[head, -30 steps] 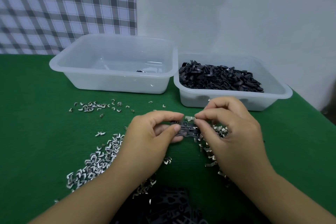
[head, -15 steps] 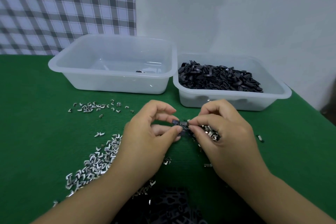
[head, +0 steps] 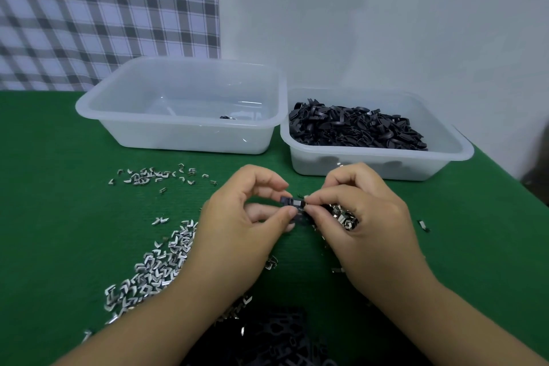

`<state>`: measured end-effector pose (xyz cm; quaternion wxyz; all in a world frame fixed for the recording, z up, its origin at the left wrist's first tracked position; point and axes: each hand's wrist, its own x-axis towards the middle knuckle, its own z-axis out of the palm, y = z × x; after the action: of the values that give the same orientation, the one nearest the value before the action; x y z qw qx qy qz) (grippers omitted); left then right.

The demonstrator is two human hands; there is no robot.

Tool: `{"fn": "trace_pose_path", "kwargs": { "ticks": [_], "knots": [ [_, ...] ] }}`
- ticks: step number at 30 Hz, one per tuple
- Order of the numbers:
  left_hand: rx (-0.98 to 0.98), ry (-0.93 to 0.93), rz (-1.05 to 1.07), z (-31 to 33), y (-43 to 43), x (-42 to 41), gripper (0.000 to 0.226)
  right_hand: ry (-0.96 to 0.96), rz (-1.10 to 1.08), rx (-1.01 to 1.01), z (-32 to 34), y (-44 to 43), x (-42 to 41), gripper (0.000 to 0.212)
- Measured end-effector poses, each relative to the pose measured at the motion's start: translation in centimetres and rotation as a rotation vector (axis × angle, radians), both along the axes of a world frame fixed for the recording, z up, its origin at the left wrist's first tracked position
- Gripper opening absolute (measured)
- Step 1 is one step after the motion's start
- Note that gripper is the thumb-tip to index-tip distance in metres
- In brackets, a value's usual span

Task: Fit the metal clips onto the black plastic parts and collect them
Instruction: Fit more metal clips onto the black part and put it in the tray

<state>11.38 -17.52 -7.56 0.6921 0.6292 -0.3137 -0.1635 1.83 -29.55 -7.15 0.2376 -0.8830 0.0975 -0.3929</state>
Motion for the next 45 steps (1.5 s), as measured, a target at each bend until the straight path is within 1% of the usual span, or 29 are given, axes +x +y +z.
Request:
{"fn": "trace_pose_path", "kwargs": {
  "ticks": [6,9,14,17,20,24,28,32,36,37,39,42,45],
  "knots": [
    [-0.039,0.071,-0.051,0.1,0.1,0.1,0.036,0.012,0.059,0.097,0.2,-0.1,0.0,0.008],
    [-0.036,0.067,-0.052,0.1,0.2,0.0,0.037,0.047,0.076,0.129,0.2,0.1,0.0,0.008],
    [0.014,0.041,-0.007,0.1,0.1,-0.1,0.039,0.108,0.070,0.232,0.5,0.2,0.0,0.015],
    [0.042,0.069,0.029,0.1,0.1,-0.1,0.032,0.137,0.075,0.300,0.7,0.4,0.0,0.015],
    [0.030,0.080,0.056,0.4,0.1,0.0,0.026,0.151,0.068,0.325,1.0,0.5,-0.1,0.014],
    [0.011,0.023,0.035,0.7,0.1,-0.2,0.030,0.145,0.032,0.330,1.3,0.3,-0.1,0.018],
    [0.000,-0.039,0.075,0.7,0.3,-0.3,0.030,0.136,0.046,0.342,1.4,0.5,-0.1,0.017],
    [0.008,-0.057,0.099,0.6,0.3,-0.3,0.032,0.128,0.061,0.321,1.4,0.8,0.0,0.016],
    [0.037,-0.080,0.171,0.7,0.4,-0.3,0.028,0.107,0.052,0.371,1.9,-0.2,-0.5,0.018],
    [0.046,-0.076,0.207,0.6,0.4,-0.1,0.028,0.127,0.024,0.359,1.9,-0.6,-0.6,0.019],
    [0.056,-0.054,0.260,0.6,0.5,0.2,0.027,0.233,-0.027,0.301,1.7,-1.2,-0.8,0.019],
    [0.071,-0.045,0.259,0.6,0.5,0.2,0.027,0.403,-0.053,0.162,0.9,-1.4,-0.7,0.017],
    [0.078,-0.049,0.253,0.5,0.4,0.0,0.024,0.513,-0.054,0.083,0.5,-1.2,-0.5,0.014]
  ]
}}
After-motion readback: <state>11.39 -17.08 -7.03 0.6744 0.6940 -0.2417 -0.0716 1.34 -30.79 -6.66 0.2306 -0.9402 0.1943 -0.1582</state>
